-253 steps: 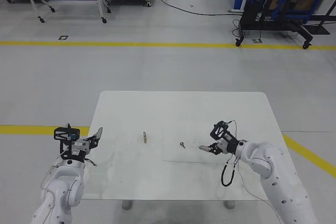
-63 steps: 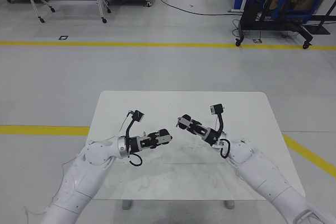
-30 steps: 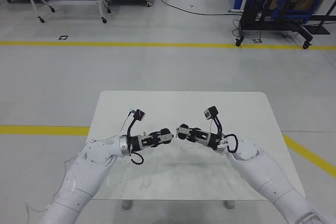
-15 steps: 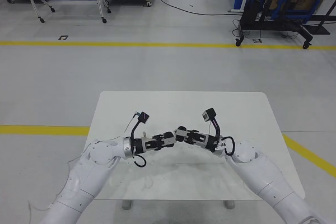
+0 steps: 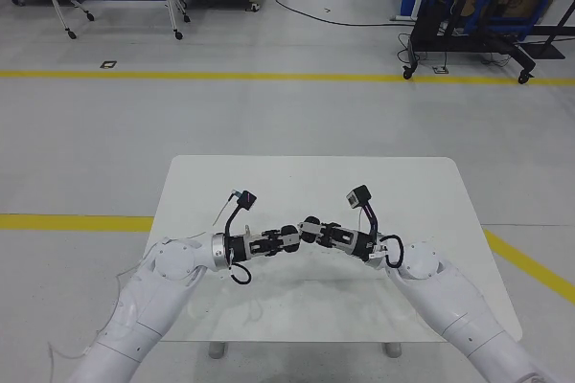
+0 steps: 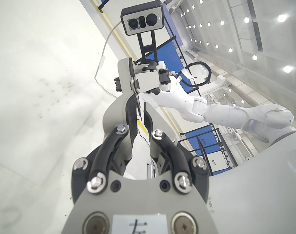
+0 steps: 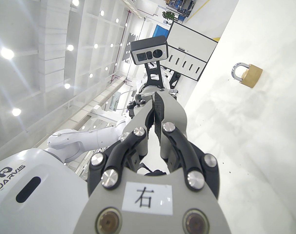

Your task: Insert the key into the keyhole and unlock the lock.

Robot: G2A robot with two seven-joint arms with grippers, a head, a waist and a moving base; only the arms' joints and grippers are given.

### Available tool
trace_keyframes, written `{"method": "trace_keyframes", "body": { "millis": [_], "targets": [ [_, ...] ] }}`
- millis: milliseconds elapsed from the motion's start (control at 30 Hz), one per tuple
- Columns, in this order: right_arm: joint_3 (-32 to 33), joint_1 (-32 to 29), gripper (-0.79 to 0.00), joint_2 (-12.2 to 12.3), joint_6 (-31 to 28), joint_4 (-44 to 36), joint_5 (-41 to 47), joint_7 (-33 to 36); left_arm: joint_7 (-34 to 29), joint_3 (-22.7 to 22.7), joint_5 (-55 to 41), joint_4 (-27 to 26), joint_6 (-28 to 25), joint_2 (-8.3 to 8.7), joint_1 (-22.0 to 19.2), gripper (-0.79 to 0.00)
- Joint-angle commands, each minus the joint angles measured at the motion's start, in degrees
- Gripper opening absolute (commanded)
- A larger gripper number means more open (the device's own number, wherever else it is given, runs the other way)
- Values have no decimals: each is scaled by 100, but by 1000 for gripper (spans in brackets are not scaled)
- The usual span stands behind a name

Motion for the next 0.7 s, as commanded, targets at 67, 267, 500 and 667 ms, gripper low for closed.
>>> {"method": "trace_keyframes", "body": {
  "millis": [67, 267, 500, 667],
  "targets": [
    [23, -9, -785, -13, 18, 4, -34, 4, 25, 21, 46, -20, 11, 0, 0, -785],
    [69, -38, -785, -30, 8, -14, -56, 26, 111, -34, 29, 18, 14, 13, 3, -785],
    [140, -78, -785, -42, -4, -39, -59, 67, 162, -150, -34, 57, -48, 43, 55, -785],
    [162, -97, -785, -56, 3, -53, -95, 87, 197, -182, -33, 46, -56, 55, 83, -785]
  ]
}}
